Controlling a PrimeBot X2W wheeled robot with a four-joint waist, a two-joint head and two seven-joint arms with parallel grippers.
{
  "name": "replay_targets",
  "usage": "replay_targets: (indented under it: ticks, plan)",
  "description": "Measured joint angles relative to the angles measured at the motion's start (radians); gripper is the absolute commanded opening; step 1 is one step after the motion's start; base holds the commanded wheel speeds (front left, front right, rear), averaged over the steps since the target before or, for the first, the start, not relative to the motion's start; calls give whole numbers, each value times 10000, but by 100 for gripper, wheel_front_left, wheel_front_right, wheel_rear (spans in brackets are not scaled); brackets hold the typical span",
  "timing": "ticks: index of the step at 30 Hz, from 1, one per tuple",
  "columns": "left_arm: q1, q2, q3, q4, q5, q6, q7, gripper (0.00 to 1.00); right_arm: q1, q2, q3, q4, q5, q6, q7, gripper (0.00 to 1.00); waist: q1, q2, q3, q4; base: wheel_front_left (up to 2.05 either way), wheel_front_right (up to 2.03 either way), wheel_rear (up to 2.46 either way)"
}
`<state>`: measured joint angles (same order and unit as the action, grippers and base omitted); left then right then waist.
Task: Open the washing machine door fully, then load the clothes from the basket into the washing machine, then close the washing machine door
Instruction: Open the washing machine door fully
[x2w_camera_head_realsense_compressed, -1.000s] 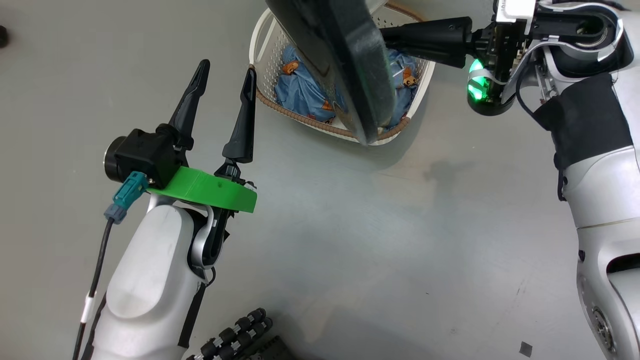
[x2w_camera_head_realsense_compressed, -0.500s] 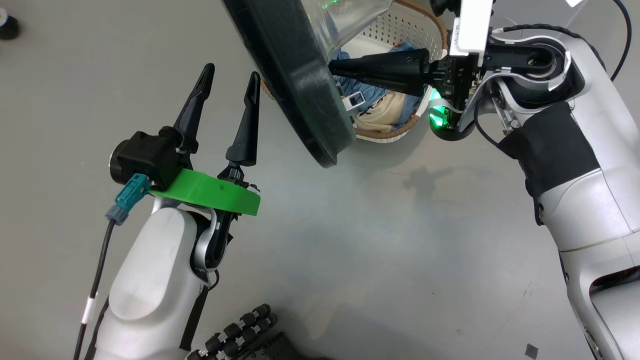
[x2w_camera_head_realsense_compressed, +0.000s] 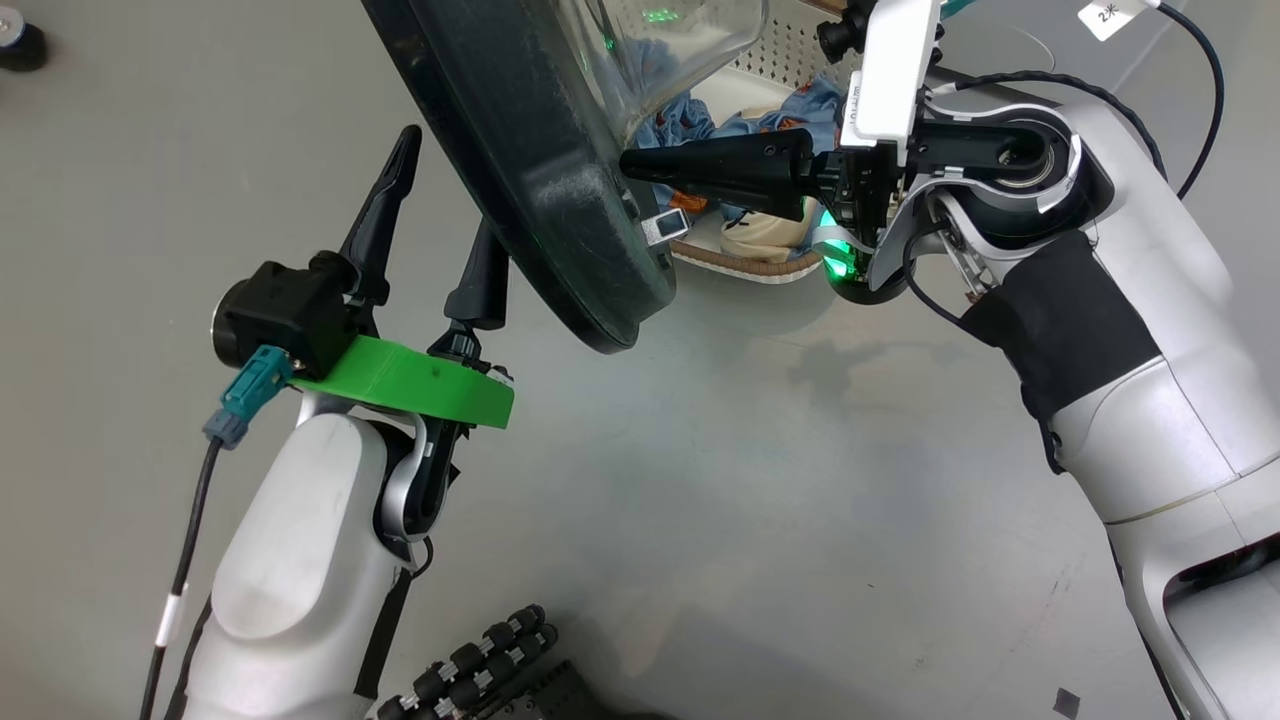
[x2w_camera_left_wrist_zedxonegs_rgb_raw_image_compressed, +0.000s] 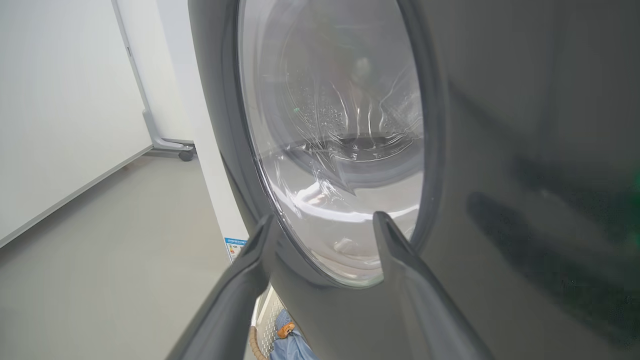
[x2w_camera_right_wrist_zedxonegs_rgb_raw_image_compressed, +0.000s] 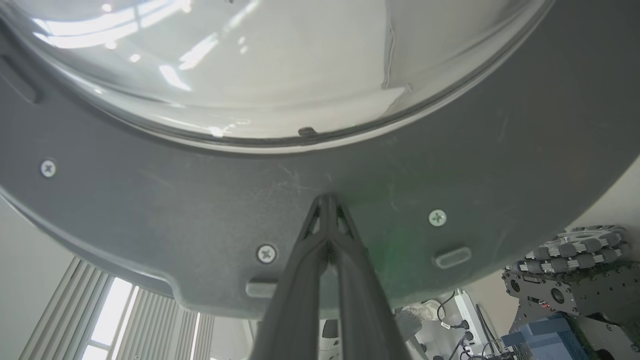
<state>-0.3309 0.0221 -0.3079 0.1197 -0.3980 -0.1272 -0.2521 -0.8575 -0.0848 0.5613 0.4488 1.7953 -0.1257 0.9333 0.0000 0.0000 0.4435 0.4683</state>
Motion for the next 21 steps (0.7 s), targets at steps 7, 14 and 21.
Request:
replay_targets:
  ticks: [7,14,21]
  plan:
    - [7,0,328,75,46,2,0,100,21,6,144,-12,385,-2,-405,0,0,0,-132,-182,0,0,0]
    - [38,0,675,305,355,2,0,100,93,52,0,94,437,6,-878,0,0,0,-367,-522,0,0,0]
    - [290,8,863,456,489,2,0,100,523,67,-205,330,472,207,-1221,0,0,0,-749,-867,0,0,0]
